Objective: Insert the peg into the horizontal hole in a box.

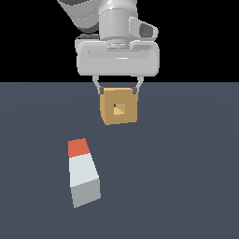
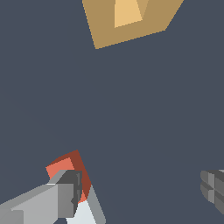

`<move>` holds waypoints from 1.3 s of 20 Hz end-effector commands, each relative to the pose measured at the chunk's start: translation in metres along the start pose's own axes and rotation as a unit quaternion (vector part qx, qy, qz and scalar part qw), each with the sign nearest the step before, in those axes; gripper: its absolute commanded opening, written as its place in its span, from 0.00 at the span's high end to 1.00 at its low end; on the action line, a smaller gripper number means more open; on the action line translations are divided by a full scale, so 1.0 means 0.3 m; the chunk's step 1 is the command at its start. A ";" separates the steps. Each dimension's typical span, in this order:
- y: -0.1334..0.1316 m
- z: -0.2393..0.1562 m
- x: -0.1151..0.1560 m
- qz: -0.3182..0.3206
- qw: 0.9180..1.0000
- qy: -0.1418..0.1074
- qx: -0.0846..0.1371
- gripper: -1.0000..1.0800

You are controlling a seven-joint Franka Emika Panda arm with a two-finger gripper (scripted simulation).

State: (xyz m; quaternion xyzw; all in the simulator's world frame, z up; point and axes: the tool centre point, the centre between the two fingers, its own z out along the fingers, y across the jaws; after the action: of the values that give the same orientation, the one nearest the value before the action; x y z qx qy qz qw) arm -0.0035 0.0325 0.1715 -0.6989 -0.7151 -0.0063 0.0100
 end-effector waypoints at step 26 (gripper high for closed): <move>-0.171 0.198 -0.312 -0.121 0.993 -0.007 0.000 0.04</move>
State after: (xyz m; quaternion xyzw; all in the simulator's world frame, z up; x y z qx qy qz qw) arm -0.0489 -0.0511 0.1161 -0.6166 -0.7873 -0.0027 0.0047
